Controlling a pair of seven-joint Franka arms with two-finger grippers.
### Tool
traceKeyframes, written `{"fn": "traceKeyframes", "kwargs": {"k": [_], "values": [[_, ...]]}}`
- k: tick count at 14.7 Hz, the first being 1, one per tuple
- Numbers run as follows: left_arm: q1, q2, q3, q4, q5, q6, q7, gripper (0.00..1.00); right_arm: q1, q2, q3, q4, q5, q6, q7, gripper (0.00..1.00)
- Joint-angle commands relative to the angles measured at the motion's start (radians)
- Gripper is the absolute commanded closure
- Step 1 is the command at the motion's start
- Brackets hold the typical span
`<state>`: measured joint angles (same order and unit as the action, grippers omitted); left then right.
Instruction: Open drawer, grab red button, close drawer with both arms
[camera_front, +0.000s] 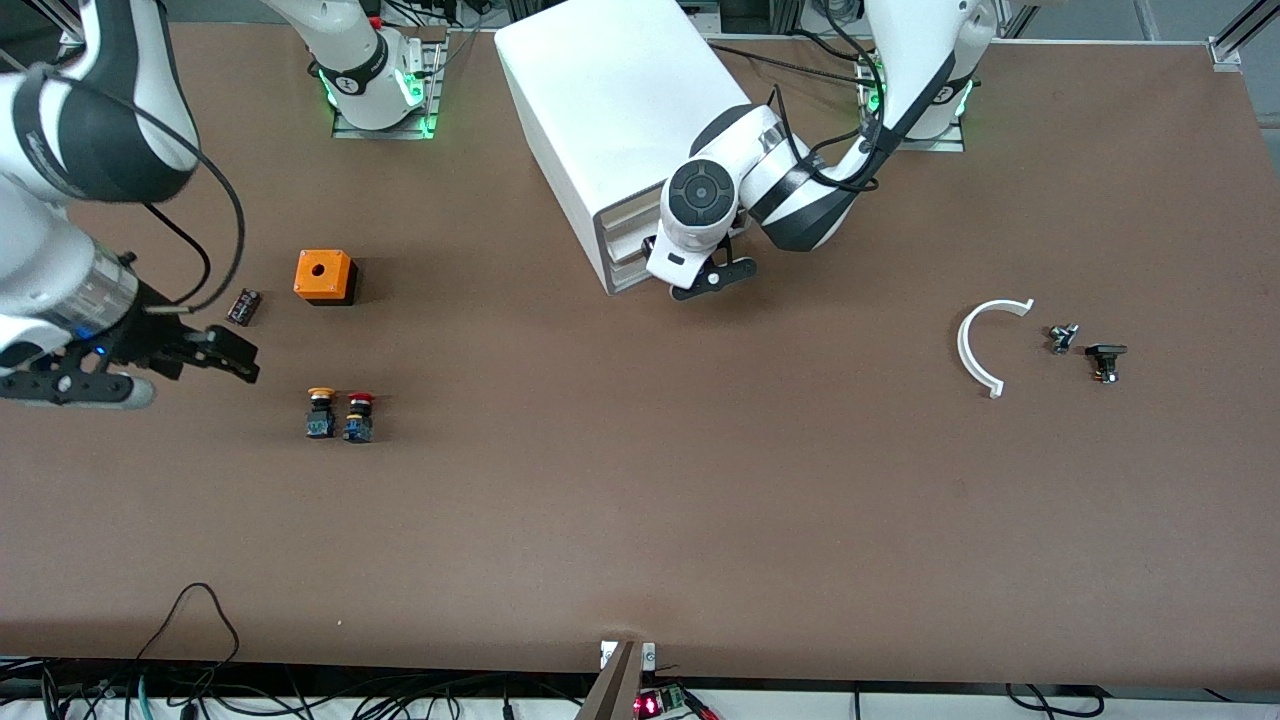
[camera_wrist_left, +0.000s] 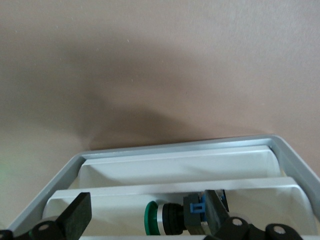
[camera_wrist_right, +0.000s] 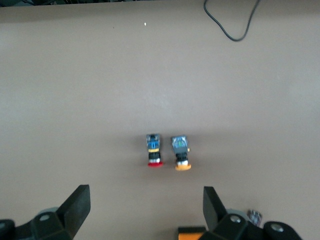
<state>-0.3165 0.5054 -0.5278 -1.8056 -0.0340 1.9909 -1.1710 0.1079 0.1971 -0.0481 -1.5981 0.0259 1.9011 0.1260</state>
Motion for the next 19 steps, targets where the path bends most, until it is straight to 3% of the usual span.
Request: {"fn": "traceKeyframes", "kwargs": {"k": [1, 8, 14, 16, 19], "values": [[0.01, -0.038, -0.021, -0.037, -0.032, 0.011, -0.013, 0.0, -0.022, -0.099, 0.019, -0.034, -0.003, -0.086, 0.044, 0.0], [0.02, -0.05, -0.024, -0.028, -0.032, 0.008, -0.013, 0.0, -0.115, -0.234, 0.109, -0.069, -0.004, -0.205, 0.046, 0.0], [0.129, -0.119, -0.015, -0.015, -0.014, -0.009, 0.098, 0.0, -0.12, -0.297, 0.116, -0.117, -0.006, -0.226, 0.044, 0.0], [0.167, -0.154, -0.005, 0.029, 0.023, -0.094, 0.215, 0.0, -0.114, -0.292, 0.117, -0.1, -0.006, -0.226, 0.043, 0.0], [0.252, -0.156, -0.006, 0.178, 0.094, -0.28, 0.409, 0.0, -0.116, -0.289, 0.131, -0.082, -0.007, -0.228, 0.043, 0.0]]}}
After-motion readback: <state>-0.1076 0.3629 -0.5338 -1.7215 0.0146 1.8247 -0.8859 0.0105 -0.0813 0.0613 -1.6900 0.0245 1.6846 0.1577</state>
